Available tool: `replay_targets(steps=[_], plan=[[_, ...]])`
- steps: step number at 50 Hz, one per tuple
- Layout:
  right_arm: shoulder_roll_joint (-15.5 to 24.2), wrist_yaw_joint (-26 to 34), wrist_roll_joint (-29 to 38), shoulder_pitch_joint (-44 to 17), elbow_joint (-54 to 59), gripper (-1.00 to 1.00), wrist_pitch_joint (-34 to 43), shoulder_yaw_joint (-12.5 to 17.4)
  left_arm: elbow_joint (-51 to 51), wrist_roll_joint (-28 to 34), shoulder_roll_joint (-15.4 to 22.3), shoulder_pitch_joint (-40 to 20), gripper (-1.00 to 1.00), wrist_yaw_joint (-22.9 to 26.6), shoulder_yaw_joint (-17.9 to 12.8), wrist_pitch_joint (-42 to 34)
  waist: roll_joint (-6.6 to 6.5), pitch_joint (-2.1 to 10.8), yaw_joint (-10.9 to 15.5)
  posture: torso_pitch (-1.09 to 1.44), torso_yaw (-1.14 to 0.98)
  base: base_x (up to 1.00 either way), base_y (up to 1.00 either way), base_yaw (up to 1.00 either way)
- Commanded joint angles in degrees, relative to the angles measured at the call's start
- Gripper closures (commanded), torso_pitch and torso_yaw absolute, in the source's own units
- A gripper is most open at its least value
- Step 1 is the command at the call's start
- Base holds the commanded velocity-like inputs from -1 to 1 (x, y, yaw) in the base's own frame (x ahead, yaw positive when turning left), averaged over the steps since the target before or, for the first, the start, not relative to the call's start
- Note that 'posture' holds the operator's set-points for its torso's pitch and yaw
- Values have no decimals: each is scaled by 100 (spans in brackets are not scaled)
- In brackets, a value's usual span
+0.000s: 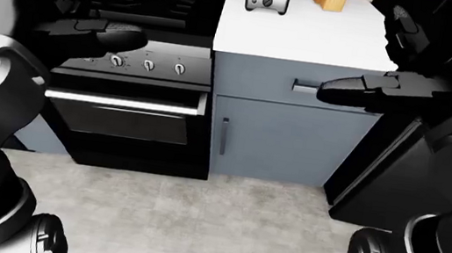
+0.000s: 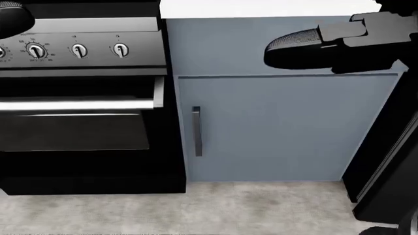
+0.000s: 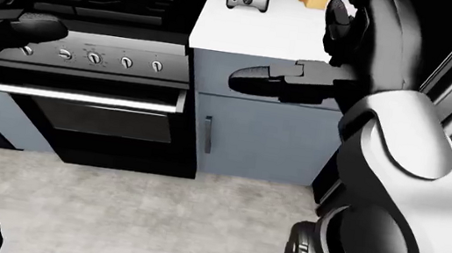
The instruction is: Push down the lever of the toaster to turn it on.
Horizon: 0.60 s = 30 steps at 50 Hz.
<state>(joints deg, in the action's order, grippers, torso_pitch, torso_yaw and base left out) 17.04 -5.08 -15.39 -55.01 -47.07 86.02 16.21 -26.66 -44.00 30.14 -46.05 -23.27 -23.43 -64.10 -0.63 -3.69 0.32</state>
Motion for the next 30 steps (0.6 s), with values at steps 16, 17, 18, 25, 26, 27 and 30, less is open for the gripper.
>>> replay_targets(steps=[16,17,18,25,26,27,30], plan=[[200,-323,-633,-302,-65,-100,-12,414,28,-1794,784,-204,-100,-1146,114,613,-68,123,-25,0,0,1,0,0],[199,-346,-659,-283,-59,-100,-32,415,30,-1818,807,-190,-100,-1165,130,640,-69,125,-26,0,0,2,0,0],[205,-369,-686,-278,-54,-100,-39,418,34,-1828,825,-166,-100,-1170,146,676,-70,120,-28,0,0,2,0,0],[214,-533,-889,-214,-22,-100,-105,409,69,-1927,913,-147,-100,-1239,207,798,-100,236,-32,0,0,4,0,0],[215,-555,-918,-203,-14,-100,-122,416,72,-1934,916,-146,-100,-1246,215,808,-100,211,-31,0,0,9,0,0],[227,-573,-950,-190,-15,-100,-131,415,85,-1916,918,-131,-100,-1220,227,842,-96,210,-30,0,0,13,0,0],[253,-644,-1037,-192,-11,-100,-131,433,46,-2002,939,-156,-100,-1301,204,804,-77,145,-32,0,0,15,0,0]])
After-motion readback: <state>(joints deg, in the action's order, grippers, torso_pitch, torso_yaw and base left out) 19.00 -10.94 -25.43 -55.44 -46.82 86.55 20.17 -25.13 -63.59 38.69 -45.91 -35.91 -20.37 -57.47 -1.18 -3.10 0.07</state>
